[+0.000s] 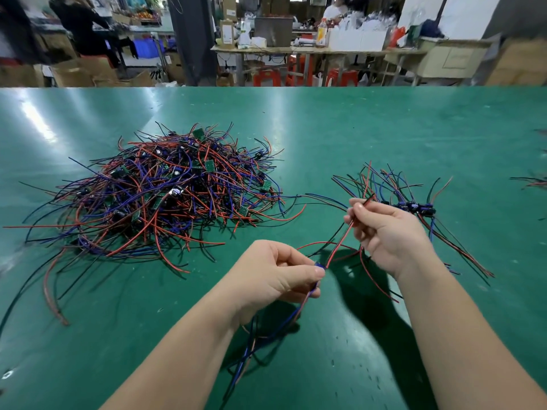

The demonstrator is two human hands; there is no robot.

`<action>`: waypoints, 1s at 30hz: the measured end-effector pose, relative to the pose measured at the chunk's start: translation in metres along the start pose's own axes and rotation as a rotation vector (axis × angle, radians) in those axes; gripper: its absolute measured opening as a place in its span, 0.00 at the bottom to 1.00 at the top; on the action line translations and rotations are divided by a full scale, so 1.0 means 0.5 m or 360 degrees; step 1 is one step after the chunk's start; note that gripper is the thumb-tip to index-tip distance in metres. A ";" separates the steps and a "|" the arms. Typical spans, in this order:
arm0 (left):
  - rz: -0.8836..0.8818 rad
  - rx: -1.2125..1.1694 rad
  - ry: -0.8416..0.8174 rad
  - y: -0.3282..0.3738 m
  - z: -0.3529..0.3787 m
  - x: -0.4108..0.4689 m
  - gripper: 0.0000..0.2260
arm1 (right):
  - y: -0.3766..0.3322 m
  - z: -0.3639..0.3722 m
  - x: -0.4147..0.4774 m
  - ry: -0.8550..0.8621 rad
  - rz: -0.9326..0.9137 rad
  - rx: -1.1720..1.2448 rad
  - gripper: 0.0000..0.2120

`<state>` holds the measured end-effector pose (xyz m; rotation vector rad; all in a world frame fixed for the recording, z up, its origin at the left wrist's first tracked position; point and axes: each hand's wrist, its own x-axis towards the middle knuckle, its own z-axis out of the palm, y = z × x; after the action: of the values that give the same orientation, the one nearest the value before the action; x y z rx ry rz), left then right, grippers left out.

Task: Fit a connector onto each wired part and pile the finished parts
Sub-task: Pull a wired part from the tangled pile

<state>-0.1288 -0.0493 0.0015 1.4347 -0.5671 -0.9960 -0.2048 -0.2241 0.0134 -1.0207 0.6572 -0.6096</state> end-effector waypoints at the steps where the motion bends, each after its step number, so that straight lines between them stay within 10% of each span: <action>1: -0.0013 0.0016 -0.0039 0.000 0.002 -0.001 0.03 | -0.003 -0.004 0.002 0.0033 -0.0015 0.0052 0.07; 13: -0.0036 -0.0471 -0.0469 0.022 -0.022 -0.017 0.08 | 0.003 -0.006 0.012 -0.0064 0.0174 0.0078 0.19; 16: 0.0082 -0.0708 -0.0362 0.030 -0.025 -0.013 0.08 | 0.018 -0.002 0.003 -0.0238 0.0185 -0.0231 0.07; 22: 0.0315 -0.1001 -0.0101 0.025 -0.022 -0.005 0.03 | 0.046 0.036 -0.037 -0.0903 -0.0096 -0.0323 0.16; 30: 0.0693 -0.0466 0.0342 0.000 0.005 0.002 0.13 | 0.045 0.063 -0.058 -0.0666 0.0051 0.0264 0.06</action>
<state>-0.1304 -0.0515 0.0013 1.0785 -0.5209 -0.5441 -0.1971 -0.1764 0.0107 -0.9421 0.2496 -0.3970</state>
